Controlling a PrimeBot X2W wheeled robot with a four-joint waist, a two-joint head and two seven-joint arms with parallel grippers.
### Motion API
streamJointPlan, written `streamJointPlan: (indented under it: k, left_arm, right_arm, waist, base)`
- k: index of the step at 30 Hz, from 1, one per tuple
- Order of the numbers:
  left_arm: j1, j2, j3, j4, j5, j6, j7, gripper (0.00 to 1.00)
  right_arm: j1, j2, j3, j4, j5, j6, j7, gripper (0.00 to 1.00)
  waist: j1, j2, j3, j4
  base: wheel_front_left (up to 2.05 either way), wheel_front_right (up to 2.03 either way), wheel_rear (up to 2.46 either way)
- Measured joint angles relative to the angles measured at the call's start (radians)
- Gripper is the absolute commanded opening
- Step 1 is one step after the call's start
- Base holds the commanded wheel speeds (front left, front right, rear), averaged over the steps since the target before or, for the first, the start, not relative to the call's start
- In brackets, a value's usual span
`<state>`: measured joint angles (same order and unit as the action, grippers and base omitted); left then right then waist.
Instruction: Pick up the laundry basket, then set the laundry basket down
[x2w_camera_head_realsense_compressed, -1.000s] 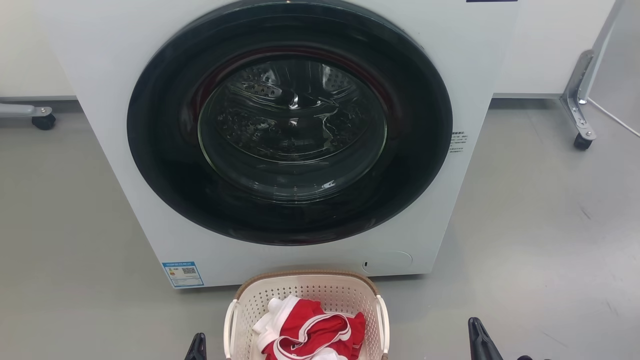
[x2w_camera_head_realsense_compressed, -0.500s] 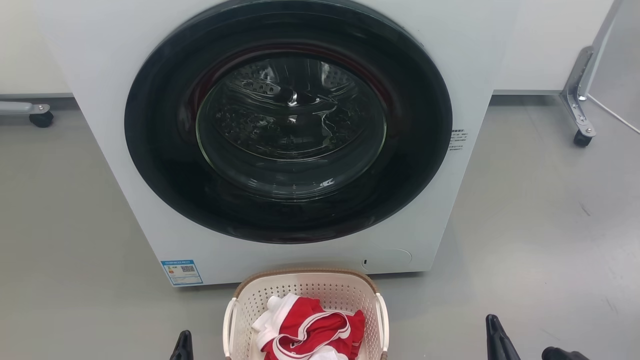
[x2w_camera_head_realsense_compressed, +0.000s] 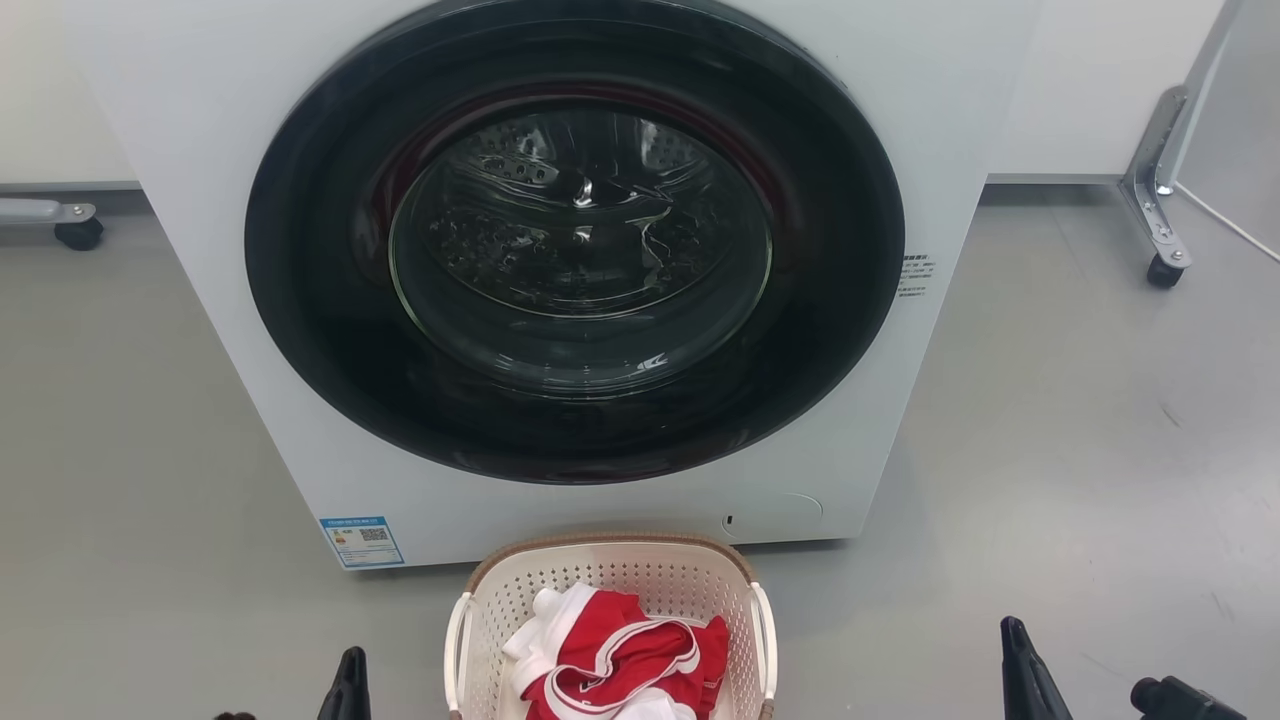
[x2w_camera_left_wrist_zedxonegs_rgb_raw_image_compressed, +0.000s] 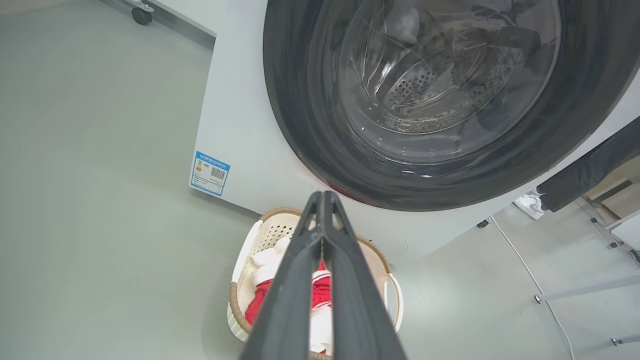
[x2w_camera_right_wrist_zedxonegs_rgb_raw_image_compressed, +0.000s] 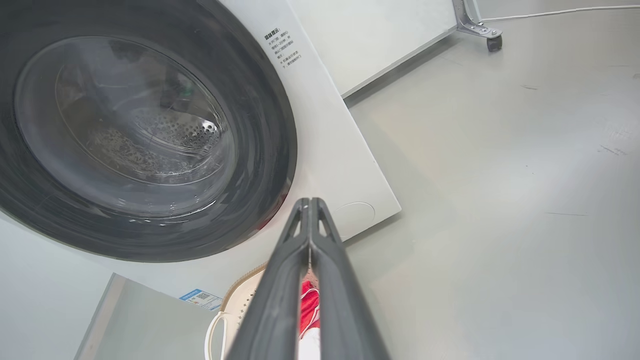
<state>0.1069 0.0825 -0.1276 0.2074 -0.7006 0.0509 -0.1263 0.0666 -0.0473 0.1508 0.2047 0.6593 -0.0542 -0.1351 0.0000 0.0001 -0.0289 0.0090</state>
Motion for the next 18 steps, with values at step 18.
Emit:
streamJointPlan:
  k: [18]
  left_arm:
    - [-0.046, -0.011, 0.057, 0.019, -0.234, -0.044, 0.064, 0.0]
  right_arm:
    - [-0.041, 0.001, -0.074, 0.025, 0.243, 0.046, 0.065, 0.0]
  waist:
    - [0.0, -0.0001, 0.008, -0.002]
  base:
    - [0.0, 0.0, 0.0]
